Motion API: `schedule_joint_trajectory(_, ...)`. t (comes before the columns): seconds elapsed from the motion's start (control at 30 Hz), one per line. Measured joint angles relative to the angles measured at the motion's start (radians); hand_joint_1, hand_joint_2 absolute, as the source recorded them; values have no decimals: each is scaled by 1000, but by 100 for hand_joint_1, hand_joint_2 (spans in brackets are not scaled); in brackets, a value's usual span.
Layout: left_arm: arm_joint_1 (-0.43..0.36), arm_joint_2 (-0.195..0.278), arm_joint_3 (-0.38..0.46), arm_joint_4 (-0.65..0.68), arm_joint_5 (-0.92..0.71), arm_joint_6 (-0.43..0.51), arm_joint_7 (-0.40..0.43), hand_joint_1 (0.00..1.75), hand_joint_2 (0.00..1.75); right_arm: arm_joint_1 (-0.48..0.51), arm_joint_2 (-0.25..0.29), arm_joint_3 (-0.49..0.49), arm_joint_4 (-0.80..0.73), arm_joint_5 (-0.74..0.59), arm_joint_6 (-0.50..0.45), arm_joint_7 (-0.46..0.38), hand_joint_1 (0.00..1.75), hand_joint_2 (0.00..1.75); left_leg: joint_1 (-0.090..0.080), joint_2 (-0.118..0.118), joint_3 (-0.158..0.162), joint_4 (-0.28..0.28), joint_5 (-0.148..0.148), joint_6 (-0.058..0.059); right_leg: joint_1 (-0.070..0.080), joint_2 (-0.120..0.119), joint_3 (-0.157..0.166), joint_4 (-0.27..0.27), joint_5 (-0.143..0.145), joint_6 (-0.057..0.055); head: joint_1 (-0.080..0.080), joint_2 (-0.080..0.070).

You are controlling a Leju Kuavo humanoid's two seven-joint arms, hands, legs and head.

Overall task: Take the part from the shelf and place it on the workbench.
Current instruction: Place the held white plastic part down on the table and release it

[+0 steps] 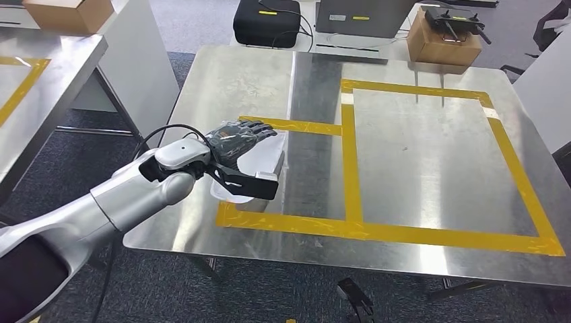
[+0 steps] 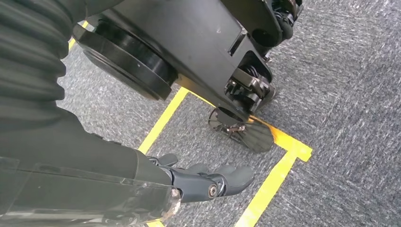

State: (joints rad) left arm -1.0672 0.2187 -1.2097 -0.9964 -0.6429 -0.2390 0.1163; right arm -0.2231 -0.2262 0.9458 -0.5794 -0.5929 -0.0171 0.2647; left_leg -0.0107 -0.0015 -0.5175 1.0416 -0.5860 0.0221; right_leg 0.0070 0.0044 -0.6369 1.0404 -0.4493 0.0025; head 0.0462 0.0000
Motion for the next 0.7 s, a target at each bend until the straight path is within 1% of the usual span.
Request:
schedule_joint_trajectory(0.27, -27, -11, 5, -2, 7, 48, 4, 0, 0, -10, 8, 4, 9, 9, 19, 0, 0, 175, 0, 0, 0, 0, 0, 0, 0, 0, 0, 0, 0, 0, 0, 0)
schedule_joint_trajectory(0.33, -35, -12, 16, -18, 27, 71, 25, 0, 0, -10, 9, 6, 12, 11, 19, 0, 0, 175, 0, 0, 0, 0, 0, 0, 0, 0, 0, 0, 0, 0, 0, 0)
schedule_joint_trajectory(0.43, -45, -4, 42, -84, 68, 97, 86, 0, 0, -7, 9, 7, 16, 13, 16, 0, 0, 175, 1, 1, 0, 0, 0, 0, -1, 0, 0, 1, 0, 0, 0, 0)
schedule_joint_trajectory(0.5, -50, 15, 64, -158, 96, 97, 144, 0, 0, -5, 9, 7, 18, 10, 12, -1, 0, 175, 1, 4, 0, 0, 0, 0, -2, 0, 1, 1, 0, 0, 0, 0)
schedule_joint_trajectory(0.57, -52, 44, 91, -247, 119, 92, 203, 0, 0, -1, 9, 8, 21, 4, 7, -6, 0, 175, 1, 10, 0, 0, 0, 0, -3, 2, 0, 2, 0, 0, 0, 0)
schedule_joint_trajectory(0.7, -52, 131, 155, -441, 168, 83, 291, 0, 0, 9, 9, 11, 25, -7, -2, -21, 0, 175, 1, 24, 0, -2, -1, 0, -3, 9, 1, 2, 0, 0, 0, 0)
